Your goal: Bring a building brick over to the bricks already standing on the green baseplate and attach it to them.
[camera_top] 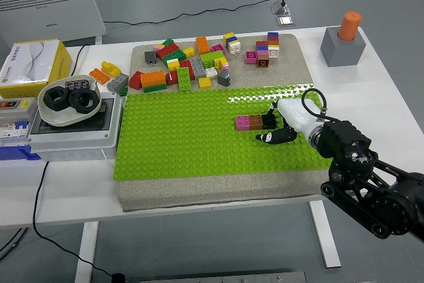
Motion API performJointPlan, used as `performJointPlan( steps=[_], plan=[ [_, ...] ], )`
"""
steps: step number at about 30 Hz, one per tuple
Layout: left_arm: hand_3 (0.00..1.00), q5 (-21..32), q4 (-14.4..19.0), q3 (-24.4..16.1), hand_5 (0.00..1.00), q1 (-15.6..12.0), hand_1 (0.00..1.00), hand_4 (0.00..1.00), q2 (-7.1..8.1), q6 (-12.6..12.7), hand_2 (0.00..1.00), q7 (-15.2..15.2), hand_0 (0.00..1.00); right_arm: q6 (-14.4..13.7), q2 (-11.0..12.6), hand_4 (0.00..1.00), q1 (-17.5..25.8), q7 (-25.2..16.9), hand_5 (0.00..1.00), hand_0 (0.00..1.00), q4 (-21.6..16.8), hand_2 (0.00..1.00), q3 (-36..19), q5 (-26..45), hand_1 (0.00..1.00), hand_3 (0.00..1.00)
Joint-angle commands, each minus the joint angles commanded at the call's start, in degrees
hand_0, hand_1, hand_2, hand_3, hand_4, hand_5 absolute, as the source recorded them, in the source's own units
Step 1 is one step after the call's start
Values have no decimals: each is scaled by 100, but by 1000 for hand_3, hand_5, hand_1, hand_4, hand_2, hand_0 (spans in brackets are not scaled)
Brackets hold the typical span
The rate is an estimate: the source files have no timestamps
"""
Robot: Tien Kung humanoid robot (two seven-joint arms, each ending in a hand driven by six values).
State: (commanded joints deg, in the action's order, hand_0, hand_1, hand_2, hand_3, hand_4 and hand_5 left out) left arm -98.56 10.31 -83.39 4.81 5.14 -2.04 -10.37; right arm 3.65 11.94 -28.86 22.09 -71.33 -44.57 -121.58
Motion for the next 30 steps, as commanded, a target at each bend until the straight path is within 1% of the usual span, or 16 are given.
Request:
performJointPlan(
  steps=[16,30],
  plan=[
    [726,-2,0,-5,886,-1,652,863,-1,8,591,4,751,-131,-72,904,-62,-74,602,2,188,161,176,-28,19,647],
    [726,16,0,1,891,-6,652,866,1,17,590,8,750,-210,-56,903,-50,-93,606,2,211,161,162,-124,19,645]
  ],
)
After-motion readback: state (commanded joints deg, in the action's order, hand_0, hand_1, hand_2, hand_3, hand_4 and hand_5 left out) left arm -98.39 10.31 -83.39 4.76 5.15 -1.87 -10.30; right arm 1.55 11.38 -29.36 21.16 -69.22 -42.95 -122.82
